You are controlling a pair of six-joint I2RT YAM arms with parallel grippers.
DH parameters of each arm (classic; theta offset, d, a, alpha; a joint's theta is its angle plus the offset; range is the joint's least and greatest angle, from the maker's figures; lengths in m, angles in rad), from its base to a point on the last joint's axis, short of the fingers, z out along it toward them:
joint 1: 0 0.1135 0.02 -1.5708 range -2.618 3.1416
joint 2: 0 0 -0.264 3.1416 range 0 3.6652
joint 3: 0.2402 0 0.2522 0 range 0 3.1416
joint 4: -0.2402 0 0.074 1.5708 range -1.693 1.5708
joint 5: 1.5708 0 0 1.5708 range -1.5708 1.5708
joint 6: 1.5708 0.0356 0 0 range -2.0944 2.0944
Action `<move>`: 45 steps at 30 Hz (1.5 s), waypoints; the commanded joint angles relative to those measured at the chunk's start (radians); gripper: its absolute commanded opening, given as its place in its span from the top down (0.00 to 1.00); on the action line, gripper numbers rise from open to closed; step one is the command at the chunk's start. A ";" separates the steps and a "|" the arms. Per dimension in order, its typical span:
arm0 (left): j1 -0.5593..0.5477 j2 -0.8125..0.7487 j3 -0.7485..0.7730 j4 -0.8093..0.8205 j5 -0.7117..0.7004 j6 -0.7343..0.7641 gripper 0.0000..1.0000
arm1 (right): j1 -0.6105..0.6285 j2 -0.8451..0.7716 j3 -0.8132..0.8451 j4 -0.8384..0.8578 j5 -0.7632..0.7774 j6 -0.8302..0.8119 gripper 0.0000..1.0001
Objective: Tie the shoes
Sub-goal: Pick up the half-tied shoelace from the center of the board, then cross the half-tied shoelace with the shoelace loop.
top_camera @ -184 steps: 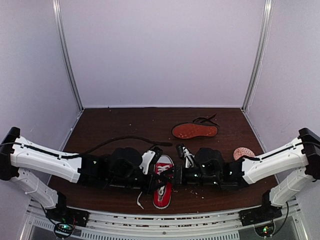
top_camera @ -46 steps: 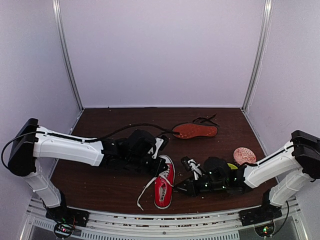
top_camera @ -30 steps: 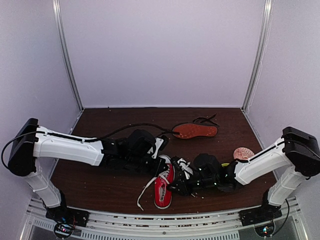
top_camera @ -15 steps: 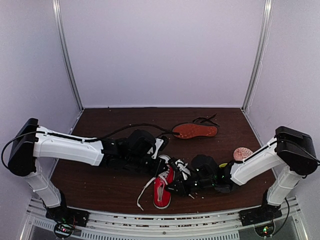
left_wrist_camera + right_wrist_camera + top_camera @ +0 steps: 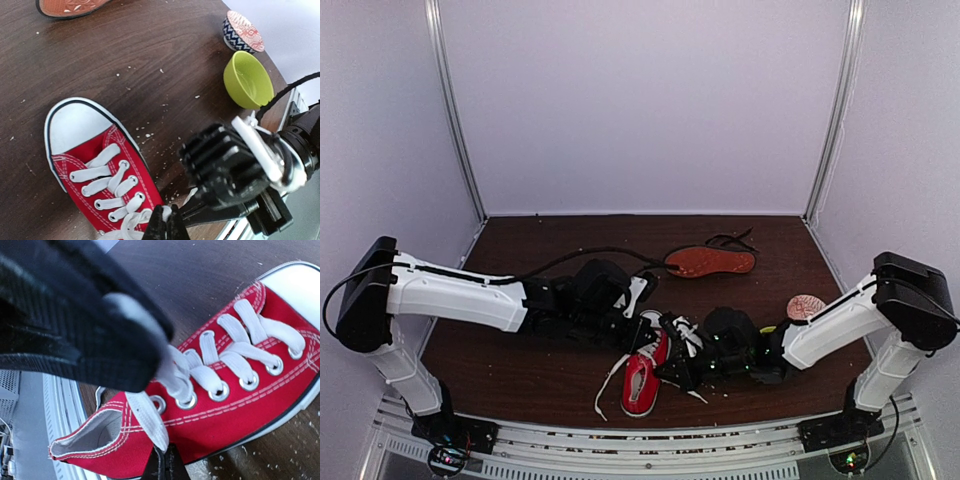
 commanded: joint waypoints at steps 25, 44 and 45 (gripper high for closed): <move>-0.019 -0.083 -0.193 0.073 0.115 0.037 1.00 | -0.026 -0.102 0.139 -0.241 0.039 0.085 1.00; 0.011 -0.241 -0.215 -0.016 -0.013 -0.040 0.60 | 0.023 -0.053 0.106 -0.217 0.040 0.111 1.00; 0.017 -0.226 -0.202 -0.025 -0.014 -0.045 0.60 | 0.023 -0.055 0.103 -0.217 0.041 0.112 1.00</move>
